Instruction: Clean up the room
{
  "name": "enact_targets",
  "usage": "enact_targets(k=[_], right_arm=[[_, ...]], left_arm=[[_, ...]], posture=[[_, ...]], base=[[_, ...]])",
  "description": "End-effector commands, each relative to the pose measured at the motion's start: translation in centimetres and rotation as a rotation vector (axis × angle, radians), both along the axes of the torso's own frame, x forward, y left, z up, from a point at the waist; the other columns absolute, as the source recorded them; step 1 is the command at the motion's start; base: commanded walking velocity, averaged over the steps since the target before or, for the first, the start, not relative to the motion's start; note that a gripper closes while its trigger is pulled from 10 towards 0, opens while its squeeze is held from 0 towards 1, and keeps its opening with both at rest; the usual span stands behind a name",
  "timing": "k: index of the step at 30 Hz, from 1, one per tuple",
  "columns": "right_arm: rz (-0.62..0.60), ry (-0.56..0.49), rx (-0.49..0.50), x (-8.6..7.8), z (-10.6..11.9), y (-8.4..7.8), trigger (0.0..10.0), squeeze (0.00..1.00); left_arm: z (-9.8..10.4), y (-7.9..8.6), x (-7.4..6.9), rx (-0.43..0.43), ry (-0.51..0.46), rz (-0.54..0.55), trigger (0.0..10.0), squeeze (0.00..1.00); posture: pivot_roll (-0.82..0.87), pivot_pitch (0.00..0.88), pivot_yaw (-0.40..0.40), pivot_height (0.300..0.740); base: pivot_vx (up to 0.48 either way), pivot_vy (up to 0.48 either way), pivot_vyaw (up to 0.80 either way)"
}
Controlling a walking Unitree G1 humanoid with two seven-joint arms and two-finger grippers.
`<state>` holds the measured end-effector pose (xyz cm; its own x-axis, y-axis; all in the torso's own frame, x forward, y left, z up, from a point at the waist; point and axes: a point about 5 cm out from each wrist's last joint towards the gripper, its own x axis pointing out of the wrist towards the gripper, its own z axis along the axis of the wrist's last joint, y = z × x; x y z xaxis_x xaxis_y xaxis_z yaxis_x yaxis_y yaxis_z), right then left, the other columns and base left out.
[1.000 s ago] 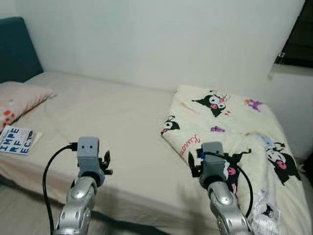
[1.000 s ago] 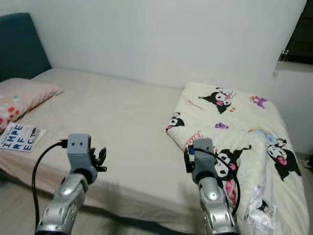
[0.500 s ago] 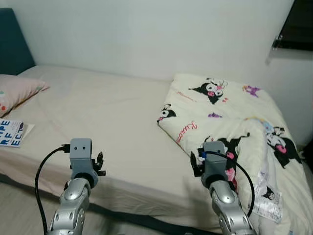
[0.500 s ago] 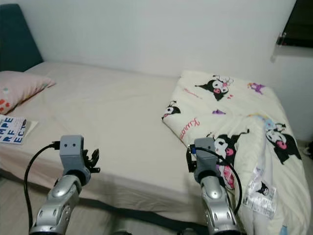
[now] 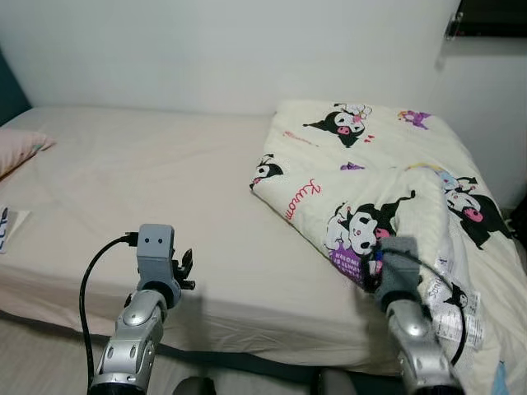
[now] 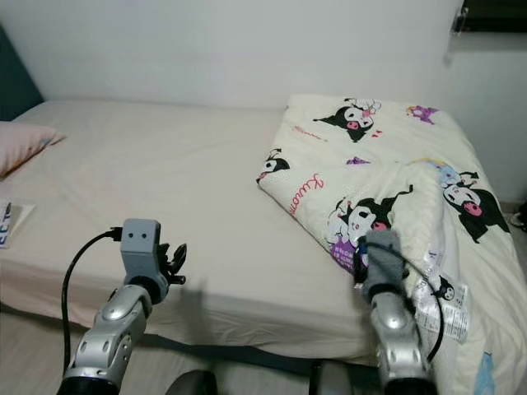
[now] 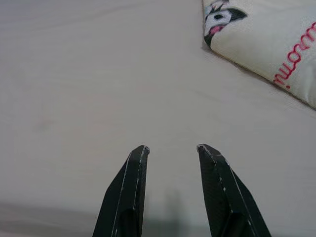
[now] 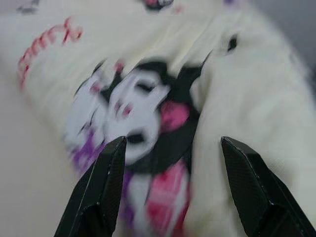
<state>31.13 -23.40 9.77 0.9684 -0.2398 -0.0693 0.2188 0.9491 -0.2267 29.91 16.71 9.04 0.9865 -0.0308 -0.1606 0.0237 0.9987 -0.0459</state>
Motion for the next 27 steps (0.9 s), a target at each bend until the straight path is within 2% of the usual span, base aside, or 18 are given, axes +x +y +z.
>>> enact_targets(k=[1, 3, 7, 8, 9, 10, 11, 14, 17, 24, 25, 26, 27], right_arm=[[-0.023, -0.032, 0.006, 0.5, 0.7, -0.8, 10.0, 0.0], [-0.023, -0.032, 0.006, 0.5, 0.7, -0.8, 10.0, 0.0], [-0.043, -0.063, 0.022, 1.3, 1.9, -1.9, 10.0, 0.0], [-0.054, -0.071, 0.033, 1.9, 2.6, -2.6, 10.0, 0.74], [-0.054, -0.071, 0.033, 1.9, 2.6, -2.6, 10.0, 0.74], [-0.067, -0.064, 0.037, 2.5, 3.2, -3.4, 10.0, 1.0], [-0.088, -0.031, 0.042, 2.8, 3.3, -4.2, 10.0, 1.0], [-0.107, -0.001, 0.053, 3.0, 3.2, -4.7, 10.0, 1.0], [-0.174, 0.06, 0.105, 3.0, 2.6, -6.0, 10.0, 1.0], [-0.221, 0.123, 0.161, 3.0, 2.1, -7.1, 10.0, 1.0], [-0.223, 0.13, 0.164, 3.0, 2.1, -7.3, 10.0, 0.47], [-0.223, 0.13, 0.164, 3.0, 2.1, -7.3, 10.0, 0.47], [-0.224, 0.135, 0.167, 3.0, 2.1, -7.5, 10.0, 0.0]], left_arm=[[-0.2, 0.7, 0.0, -0.021, 0.004, 0.027, 10.0, 0.0], [-0.2, 0.7, 0.0, -0.021, 0.004, 0.027, 10.0, 0.0], [-0.1, 1.2, 0.0, -0.028, 0.004, 0.049, 10.0, 0.0], [0.0, 1.5, -0.1, -0.041, 0.003, 0.063, 10.0, 0.0], [0.0, 1.5, -0.1, -0.041, 0.003, 0.063, 10.0, 0.0], [0.0, 1.6, -0.2, -0.05, 0.003, 0.071, 10.0, 0.0], [0.1, 1.7, -0.3, -0.058, 0.003, 0.07, 10.0, 0.0], [0.1, 1.6, -0.3, -0.061, 0.004, 0.067, 10.0, 0.0], [0.0, 1.4, -0.6, -0.07, 0.004, 0.05, 10.0, 0.0], [0.1, 0.9, -0.8, -0.084, 0.008, -0.005, 10.0, 0.0], [0.1, 0.8, -0.8, -0.08, 0.007, -0.013, 10.0, 0.0], [0.1, 0.8, -0.8, -0.08, 0.007, -0.013, 10.0, 0.0], [0.2, 0.7, -0.8, -0.079, 0.006, -0.015, 10.0, 0.0]], posture=[[-0.02, 0.065, 0.013, 0.592], [-0.02, 0.065, 0.013, 0.592], [-0.02, 0.07, 0.006, 0.592], [-0.02, 0.073, 0.0, 0.592], [-0.02, 0.073, 0.0, 0.592], [-0.02, 0.078, -0.007, 0.592], [-0.02, 0.079, -0.011, 0.592], [-0.01, 0.081, -0.015, 0.592], [-0.01, 0.085, -0.018, 0.592], [-0.01, 0.089, -0.016, 0.592], [-0.01, 0.093, -0.016, 0.592], [-0.01, 0.093, -0.016, 0.592], [-0.01, 0.096, -0.013, 0.592]], base=[[0.0, 0.0, 0.0], [0.0, 0.0, 0.0], [0.0, 0.0, 0.0], [0.0, 0.0, 0.0], [0.0, 0.0, 0.0], [0.0, 0.0, 0.0], [0.0, 0.0, 0.0], [0.0, 0.0, 0.0], [0.0, 0.0, 0.0], [0.0, 0.0, 0.0], [0.0, 0.0, 0.0], [0.0, 0.0, 0.0], [0.0, 0.0, 0.0]])
